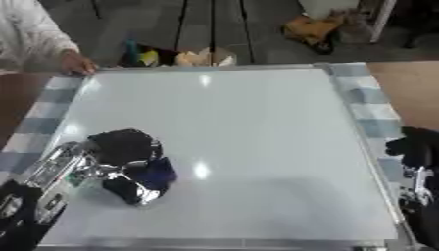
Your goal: Wipe the whiteboard clean with a brush.
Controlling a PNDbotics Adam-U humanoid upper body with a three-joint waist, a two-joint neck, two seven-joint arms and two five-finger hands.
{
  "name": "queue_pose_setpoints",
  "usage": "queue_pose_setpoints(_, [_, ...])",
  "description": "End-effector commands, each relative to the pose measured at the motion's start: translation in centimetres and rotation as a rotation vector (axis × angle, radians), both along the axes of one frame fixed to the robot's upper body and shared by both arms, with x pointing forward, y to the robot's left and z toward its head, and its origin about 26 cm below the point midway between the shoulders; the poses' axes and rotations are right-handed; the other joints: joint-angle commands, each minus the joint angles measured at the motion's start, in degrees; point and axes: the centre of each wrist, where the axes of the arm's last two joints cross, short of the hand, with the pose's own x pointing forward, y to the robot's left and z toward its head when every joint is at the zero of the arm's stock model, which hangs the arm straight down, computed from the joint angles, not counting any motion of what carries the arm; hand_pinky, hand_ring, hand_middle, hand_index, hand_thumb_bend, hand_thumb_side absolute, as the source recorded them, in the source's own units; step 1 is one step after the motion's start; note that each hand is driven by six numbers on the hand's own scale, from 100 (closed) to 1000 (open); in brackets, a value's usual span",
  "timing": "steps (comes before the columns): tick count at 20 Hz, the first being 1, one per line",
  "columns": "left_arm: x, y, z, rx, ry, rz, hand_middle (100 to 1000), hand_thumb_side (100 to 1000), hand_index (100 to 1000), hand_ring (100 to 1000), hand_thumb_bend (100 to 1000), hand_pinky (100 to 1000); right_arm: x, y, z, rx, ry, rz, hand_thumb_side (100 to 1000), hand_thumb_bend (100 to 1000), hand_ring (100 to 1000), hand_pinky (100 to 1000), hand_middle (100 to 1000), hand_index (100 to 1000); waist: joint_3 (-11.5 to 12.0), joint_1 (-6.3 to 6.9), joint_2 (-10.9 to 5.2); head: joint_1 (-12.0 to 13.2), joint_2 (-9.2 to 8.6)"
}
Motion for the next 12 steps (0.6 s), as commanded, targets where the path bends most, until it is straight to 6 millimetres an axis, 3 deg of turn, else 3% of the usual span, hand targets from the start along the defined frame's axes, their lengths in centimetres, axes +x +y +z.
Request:
queue_pose_setpoints(1, [-0.7,-1.2,1.2,-0.019,-0.026,-0.072,294,752,438,485,100,436,-0.1,-0.3,0.9,-0.016,-0.027,0.002,677,100,534,482,428,677,-0.3,-0.13,-1.15,0.3,0.07])
queue_pose_setpoints(12, [-1.8,-4.1,0.8,0.005,0.005,-0.223,293,771,435,485,100,427,-0.1,-0.2,1.0,-0.009,-0.035,0.009,679,100,535,483,427,676,-1.6,-0.32,-0.87,0.9,-0.73])
